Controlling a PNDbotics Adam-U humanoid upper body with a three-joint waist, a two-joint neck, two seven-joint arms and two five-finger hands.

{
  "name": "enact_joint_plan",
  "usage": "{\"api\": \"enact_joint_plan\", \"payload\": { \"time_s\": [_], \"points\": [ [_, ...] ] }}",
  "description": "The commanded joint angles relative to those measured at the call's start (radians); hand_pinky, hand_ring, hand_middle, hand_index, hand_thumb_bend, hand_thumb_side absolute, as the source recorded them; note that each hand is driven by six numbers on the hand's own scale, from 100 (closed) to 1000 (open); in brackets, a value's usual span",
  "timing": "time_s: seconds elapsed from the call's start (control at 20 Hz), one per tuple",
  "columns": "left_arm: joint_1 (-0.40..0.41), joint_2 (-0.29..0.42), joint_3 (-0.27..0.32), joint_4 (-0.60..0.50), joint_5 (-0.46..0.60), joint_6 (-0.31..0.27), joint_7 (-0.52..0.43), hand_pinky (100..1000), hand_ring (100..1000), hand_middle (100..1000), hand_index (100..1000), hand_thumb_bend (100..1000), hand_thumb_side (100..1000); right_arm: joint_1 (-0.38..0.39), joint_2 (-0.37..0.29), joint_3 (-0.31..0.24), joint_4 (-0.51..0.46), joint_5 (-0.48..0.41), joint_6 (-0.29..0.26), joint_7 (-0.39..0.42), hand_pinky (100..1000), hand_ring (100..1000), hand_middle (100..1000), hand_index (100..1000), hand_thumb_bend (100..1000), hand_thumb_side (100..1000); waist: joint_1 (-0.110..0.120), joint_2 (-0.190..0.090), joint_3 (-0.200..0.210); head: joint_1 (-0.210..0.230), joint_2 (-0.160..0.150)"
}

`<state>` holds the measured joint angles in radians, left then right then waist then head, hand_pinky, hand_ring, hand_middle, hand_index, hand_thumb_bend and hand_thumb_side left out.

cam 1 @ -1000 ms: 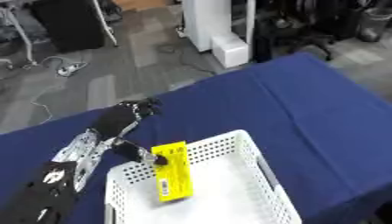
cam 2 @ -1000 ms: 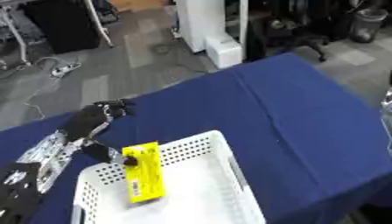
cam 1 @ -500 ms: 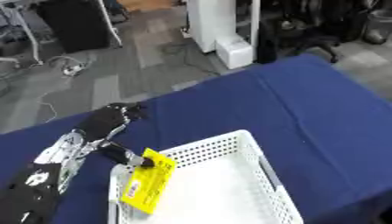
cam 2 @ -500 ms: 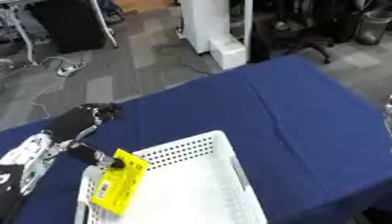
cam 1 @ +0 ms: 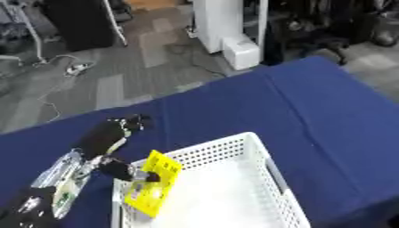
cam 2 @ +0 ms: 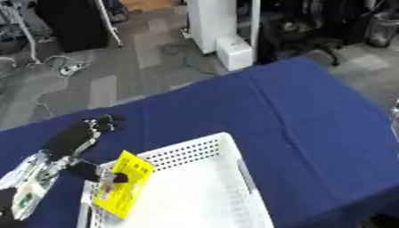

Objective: Pick up objects on the table and place them in the box.

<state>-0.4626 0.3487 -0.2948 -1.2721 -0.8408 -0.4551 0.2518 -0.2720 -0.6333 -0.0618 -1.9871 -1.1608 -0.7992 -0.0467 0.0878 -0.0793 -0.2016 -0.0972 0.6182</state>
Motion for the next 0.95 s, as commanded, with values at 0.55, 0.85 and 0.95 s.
{"api": "enact_joint_plan", "payload": {
  "time_s": [0.55, 0.85, 0.95],
  "points": [
    [0.089, -0.097, 0.064, -0.72, 0.726, -0.096, 0.213, 612, 686, 773, 815, 785, 896, 0.023, -0.009, -0.012, -0.013, 0.008, -0.043, 0.034, 152, 241, 262, 403, 100, 1000, -0.031, 0.008, 0.038, 0.002, -0.038],
    [0.081, -0.104, 0.05, -0.728, 0.756, -0.279, 0.2, 523, 585, 647, 662, 339, 870, 0.06, -0.007, -0.008, -0.013, 0.016, -0.079, 0.075, 153, 240, 262, 403, 100, 1000, -0.042, 0.013, 0.068, -0.003, -0.005],
    [0.078, -0.11, 0.058, -0.728, 0.75, -0.349, 0.23, 474, 557, 611, 629, 309, 839, 0.069, -0.005, -0.007, -0.013, 0.017, -0.087, 0.087, 153, 240, 262, 403, 100, 1000, -0.042, 0.014, 0.074, -0.003, 0.007]
  ]
}}
